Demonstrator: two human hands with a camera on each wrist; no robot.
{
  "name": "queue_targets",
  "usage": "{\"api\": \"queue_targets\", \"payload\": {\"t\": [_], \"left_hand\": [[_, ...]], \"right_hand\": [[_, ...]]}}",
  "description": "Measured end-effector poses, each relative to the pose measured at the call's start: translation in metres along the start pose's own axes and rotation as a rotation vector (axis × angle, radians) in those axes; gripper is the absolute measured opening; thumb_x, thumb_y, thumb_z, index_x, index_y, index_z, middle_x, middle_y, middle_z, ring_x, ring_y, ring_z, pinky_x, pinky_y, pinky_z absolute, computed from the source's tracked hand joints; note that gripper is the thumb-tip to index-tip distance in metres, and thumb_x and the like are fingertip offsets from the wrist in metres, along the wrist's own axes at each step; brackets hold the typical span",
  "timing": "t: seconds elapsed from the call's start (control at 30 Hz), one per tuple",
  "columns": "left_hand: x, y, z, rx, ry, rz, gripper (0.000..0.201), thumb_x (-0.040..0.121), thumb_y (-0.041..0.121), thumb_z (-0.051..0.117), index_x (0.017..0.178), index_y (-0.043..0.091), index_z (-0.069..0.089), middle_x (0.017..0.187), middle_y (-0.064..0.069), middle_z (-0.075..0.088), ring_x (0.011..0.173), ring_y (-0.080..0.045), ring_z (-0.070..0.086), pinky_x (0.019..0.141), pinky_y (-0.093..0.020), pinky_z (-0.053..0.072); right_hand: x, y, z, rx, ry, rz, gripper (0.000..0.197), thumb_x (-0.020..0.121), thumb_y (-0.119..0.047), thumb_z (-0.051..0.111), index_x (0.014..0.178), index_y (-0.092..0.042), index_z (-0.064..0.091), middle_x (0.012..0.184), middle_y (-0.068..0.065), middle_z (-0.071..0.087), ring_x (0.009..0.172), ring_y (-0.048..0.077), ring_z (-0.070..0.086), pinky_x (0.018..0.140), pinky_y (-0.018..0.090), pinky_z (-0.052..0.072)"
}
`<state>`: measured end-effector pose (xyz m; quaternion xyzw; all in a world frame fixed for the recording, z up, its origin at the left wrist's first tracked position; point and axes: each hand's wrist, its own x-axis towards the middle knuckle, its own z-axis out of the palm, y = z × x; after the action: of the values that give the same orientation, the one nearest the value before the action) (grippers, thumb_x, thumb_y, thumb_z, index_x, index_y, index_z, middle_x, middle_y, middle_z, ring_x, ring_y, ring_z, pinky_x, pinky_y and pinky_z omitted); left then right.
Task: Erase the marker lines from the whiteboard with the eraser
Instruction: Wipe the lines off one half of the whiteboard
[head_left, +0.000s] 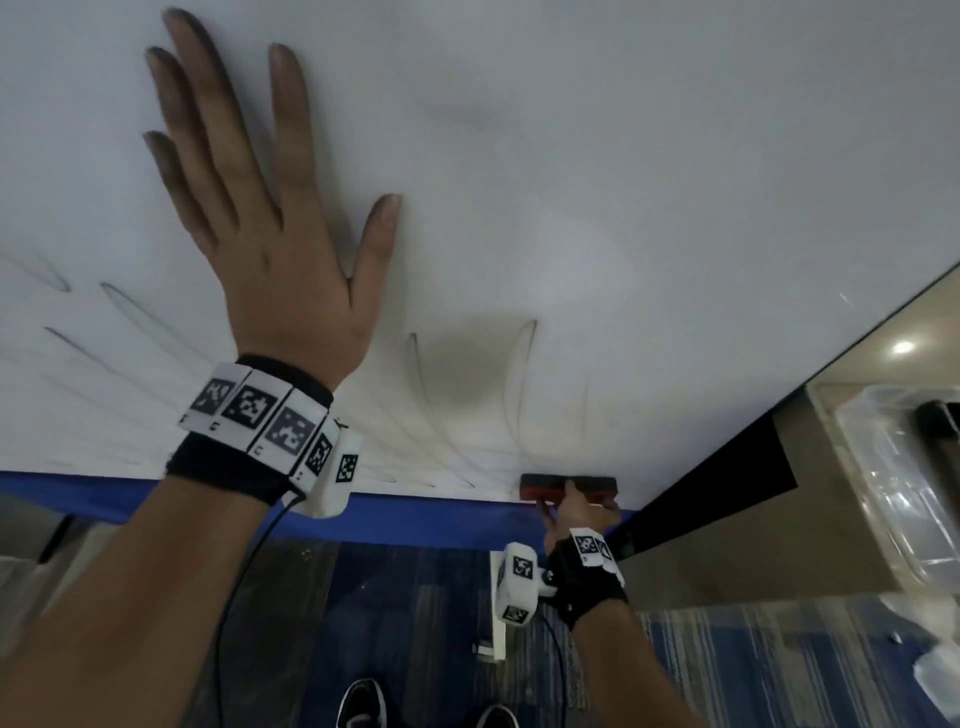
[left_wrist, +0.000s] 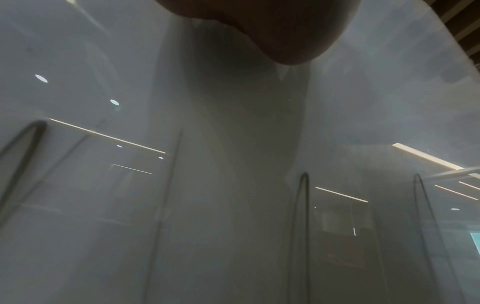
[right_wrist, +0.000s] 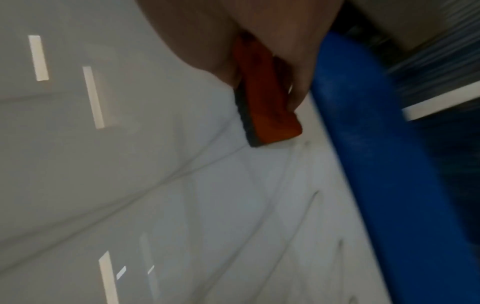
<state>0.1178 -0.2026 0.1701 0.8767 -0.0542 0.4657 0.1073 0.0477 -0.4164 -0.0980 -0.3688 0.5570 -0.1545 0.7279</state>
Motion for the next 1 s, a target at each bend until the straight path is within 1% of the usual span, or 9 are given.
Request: {"api": "queue_targets", "payload": {"t": [0.1,0.2,0.43,0.5,0.57,0.6,0.73,0.87,1.0], "left_hand": [[-0.001,-0.001,0.001,-0.01,0.014,-0.01,0.075,0.104,0.047,0.044,0.154,-0.006,0.028,0.154,-0.045,0.023,0.145,-0.062,0.021,0.123,-0.062,0.012],[-0.003,0.003,0.002,-0.05,0.011,-0.018,0.074,0.104,0.046,0.045,0.154,-0.006,0.028,0.154,-0.045,0.023,0.145,-0.062,0.021,0.123,-0.061,0.011],[-0.007,-0.007,0.012,-0.061,0.035,0.019,0.071,0.103,0.045,0.046,0.154,-0.003,0.031,0.153,-0.046,0.025,0.145,-0.06,0.022,0.123,-0.061,0.012],[-0.009,-0.006,0.014,-0.075,0.035,0.012,0.071,0.103,0.044,0.046,0.154,-0.001,0.03,0.154,-0.045,0.025,0.146,-0.059,0.021,0.124,-0.06,0.011],[-0.01,-0.005,0.014,-0.087,0.037,0.004,0.07,0.102,0.042,0.048,0.155,0.0,0.028,0.154,-0.044,0.024,0.146,-0.058,0.021,0.123,-0.06,0.01],[-0.011,-0.005,0.014,-0.091,0.032,0.003,0.07,0.102,0.042,0.049,0.155,0.0,0.028,0.155,-0.044,0.024,0.147,-0.058,0.02,0.123,-0.061,0.01],[-0.012,-0.004,0.011,-0.108,0.014,0.006,0.071,0.103,0.042,0.05,0.156,0.002,0.027,0.156,-0.042,0.023,0.148,-0.057,0.02,0.124,-0.061,0.011],[-0.014,-0.002,0.009,-0.131,0.002,0.001,0.071,0.103,0.041,0.051,0.157,0.003,0.026,0.157,-0.04,0.023,0.149,-0.055,0.019,0.125,-0.06,0.011],[-0.017,-0.005,0.008,-0.127,0.008,0.01,0.069,0.102,0.042,0.053,0.155,0.003,0.031,0.157,-0.039,0.026,0.148,-0.054,0.023,0.124,-0.062,0.015]], "right_hand": [[-0.045,-0.032,0.01,0.015,-0.171,-0.424,0.051,0.093,0.006,0.065,0.127,-0.018,0.034,0.137,0.019,0.047,0.114,0.032,0.058,0.098,0.048,0.056],[-0.06,-0.051,0.02,0.121,-0.242,-0.503,0.049,0.094,0.003,0.064,0.121,-0.023,0.033,0.128,0.011,0.05,0.108,0.025,0.06,0.093,0.042,0.058],[0.018,0.012,0.02,0.257,0.074,-0.025,0.063,0.093,0.005,0.063,0.147,-0.005,0.032,0.148,0.022,0.045,0.121,0.034,0.055,0.109,0.055,0.045],[0.052,0.03,0.012,0.198,0.1,0.229,0.063,0.096,-0.007,0.064,0.152,-0.007,0.034,0.153,0.017,0.044,0.132,0.037,0.051,0.111,0.05,0.044],[0.078,0.036,0.001,-0.101,-0.012,0.224,0.062,0.1,-0.015,0.062,0.155,-0.007,0.033,0.152,0.012,0.045,0.133,0.036,0.052,0.105,0.044,0.05],[0.065,0.025,0.004,0.027,-0.059,0.291,0.06,0.101,-0.011,0.058,0.155,-0.006,0.031,0.148,0.012,0.047,0.128,0.036,0.056,0.1,0.045,0.055],[-0.034,-0.024,0.023,-0.092,0.132,-0.376,0.063,0.09,0.009,0.062,0.146,0.007,0.033,0.143,0.029,0.045,0.121,0.038,0.054,0.102,0.032,0.042],[-0.118,-0.061,0.039,-0.195,0.049,-1.085,0.056,0.082,0.009,0.068,0.133,0.008,0.045,0.129,0.03,0.046,0.119,0.039,0.045,0.1,0.026,0.03],[-0.154,-0.071,0.062,-0.314,-0.041,-1.418,0.052,0.089,-0.004,0.07,0.133,-0.009,0.044,0.131,0.027,0.044,0.116,0.029,0.043,0.102,0.03,0.032]]}}
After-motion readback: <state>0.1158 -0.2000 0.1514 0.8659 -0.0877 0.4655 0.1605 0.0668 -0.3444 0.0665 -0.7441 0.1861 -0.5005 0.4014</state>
